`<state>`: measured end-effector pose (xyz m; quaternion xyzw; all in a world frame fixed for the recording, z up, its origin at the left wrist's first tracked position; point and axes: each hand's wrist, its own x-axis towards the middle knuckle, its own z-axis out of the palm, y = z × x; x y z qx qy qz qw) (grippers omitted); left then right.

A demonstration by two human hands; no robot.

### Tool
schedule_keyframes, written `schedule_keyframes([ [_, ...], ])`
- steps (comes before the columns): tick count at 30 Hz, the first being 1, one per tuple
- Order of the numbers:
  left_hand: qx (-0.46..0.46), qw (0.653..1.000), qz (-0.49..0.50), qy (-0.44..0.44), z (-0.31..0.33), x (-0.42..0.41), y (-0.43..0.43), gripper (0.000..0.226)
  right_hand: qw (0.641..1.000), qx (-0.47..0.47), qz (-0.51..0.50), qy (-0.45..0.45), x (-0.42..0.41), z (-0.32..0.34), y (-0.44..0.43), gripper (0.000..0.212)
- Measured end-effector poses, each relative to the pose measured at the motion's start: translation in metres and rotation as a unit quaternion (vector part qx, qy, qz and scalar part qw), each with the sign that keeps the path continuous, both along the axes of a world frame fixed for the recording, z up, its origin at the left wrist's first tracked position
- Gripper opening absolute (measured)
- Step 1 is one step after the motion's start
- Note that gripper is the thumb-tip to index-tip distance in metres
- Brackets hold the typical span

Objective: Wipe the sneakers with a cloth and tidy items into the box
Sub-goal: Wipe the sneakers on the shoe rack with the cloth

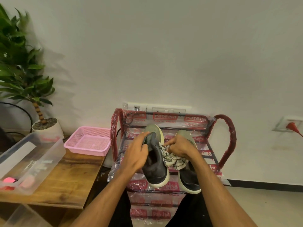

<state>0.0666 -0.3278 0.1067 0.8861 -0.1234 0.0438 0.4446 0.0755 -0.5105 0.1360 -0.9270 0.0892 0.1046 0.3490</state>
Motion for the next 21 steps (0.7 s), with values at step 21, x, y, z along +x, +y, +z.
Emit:
schedule_keyframes([
  [21, 0.3, 0.948, -0.046, -0.097, -0.007, 0.016, -0.017, 0.049, 0.99, -0.126, -0.034, -0.054, -0.012, 0.001, 0.013, 0.03],
])
